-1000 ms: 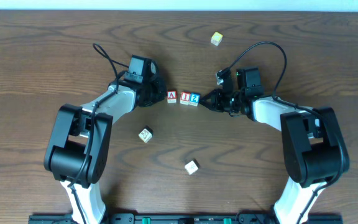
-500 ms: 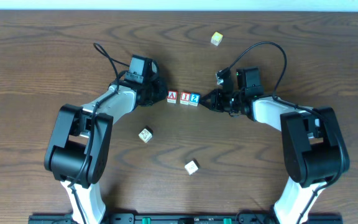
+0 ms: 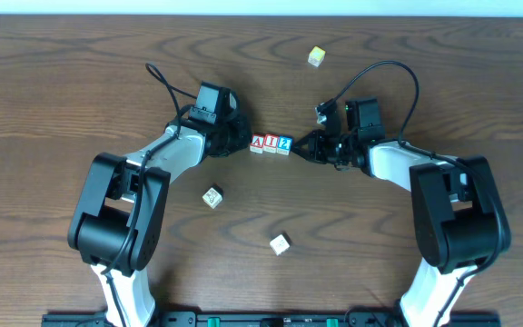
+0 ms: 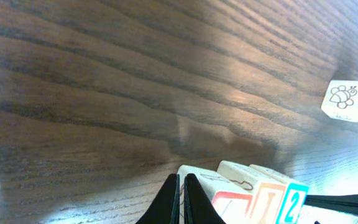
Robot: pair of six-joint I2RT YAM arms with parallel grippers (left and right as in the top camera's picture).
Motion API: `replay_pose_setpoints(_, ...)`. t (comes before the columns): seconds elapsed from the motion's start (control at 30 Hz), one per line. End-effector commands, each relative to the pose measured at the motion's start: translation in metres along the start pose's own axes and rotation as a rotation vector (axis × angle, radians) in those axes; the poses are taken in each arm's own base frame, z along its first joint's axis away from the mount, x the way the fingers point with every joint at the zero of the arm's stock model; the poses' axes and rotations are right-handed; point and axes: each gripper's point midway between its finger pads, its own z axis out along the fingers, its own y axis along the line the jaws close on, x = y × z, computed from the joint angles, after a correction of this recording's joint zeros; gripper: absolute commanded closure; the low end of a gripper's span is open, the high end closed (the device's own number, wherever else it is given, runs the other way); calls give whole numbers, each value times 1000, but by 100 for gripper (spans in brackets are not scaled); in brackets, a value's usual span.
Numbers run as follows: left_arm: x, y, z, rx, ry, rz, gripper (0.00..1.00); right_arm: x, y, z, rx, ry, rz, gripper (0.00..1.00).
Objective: Spell out Ai2
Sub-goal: 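Push the blocks together from both ends to straighten the row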
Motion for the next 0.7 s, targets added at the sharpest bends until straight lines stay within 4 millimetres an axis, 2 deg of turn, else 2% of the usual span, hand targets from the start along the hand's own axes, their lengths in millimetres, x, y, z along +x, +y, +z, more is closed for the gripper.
replay_pose_setpoints(0.0, 7, 4, 3, -8, 28, -12, 95, -1, 6, 3, -25, 11, 7, 99)
replay_pose_setpoints(0.67, 13, 0, 4, 2, 48, -24, 95, -3, 10, 4, -42, 6, -10, 98)
